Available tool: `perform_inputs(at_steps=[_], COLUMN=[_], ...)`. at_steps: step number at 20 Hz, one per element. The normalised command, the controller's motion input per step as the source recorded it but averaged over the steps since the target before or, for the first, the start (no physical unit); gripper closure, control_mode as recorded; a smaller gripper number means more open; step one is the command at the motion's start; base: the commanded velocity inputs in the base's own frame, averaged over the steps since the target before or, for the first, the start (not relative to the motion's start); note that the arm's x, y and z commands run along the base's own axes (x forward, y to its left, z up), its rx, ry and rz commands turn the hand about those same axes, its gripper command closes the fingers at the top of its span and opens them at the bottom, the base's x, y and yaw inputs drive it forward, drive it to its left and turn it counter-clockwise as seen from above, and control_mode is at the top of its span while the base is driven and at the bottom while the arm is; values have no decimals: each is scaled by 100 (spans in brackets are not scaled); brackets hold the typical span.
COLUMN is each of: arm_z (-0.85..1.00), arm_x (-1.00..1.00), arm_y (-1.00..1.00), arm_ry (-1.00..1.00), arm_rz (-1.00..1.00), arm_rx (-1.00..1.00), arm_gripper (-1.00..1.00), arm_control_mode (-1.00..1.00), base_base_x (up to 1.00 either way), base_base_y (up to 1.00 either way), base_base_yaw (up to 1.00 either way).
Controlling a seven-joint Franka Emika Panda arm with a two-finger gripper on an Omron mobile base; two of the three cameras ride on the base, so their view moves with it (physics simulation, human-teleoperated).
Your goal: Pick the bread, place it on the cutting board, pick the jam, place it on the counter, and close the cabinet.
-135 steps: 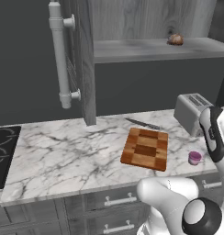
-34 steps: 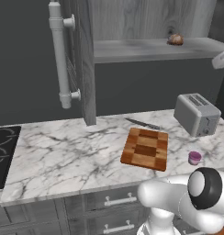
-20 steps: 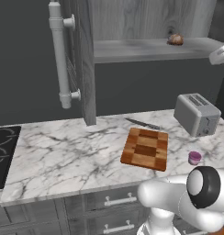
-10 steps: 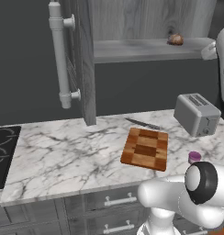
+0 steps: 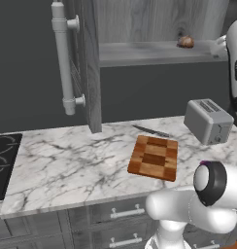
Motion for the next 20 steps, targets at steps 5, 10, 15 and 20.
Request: perform_inputs(at_steps=[5, 10, 15, 20], arm_z=[3, 0, 0, 0], arm_x=[22, 23, 27, 26], arm_y=[4, 2, 1, 0], arm_ry=[0, 0, 0, 0], arm_rz=[0, 0, 0, 0], arm_rx=[2, 0, 0, 0], arm_gripper=[-100, -100, -100, -100], arm_control_mode=[-100, -100, -100, -100], base_base_x=[0, 0, 0, 0], base_base_y=[0, 0, 0, 0], base_base_yaw=[0, 0, 0, 0])
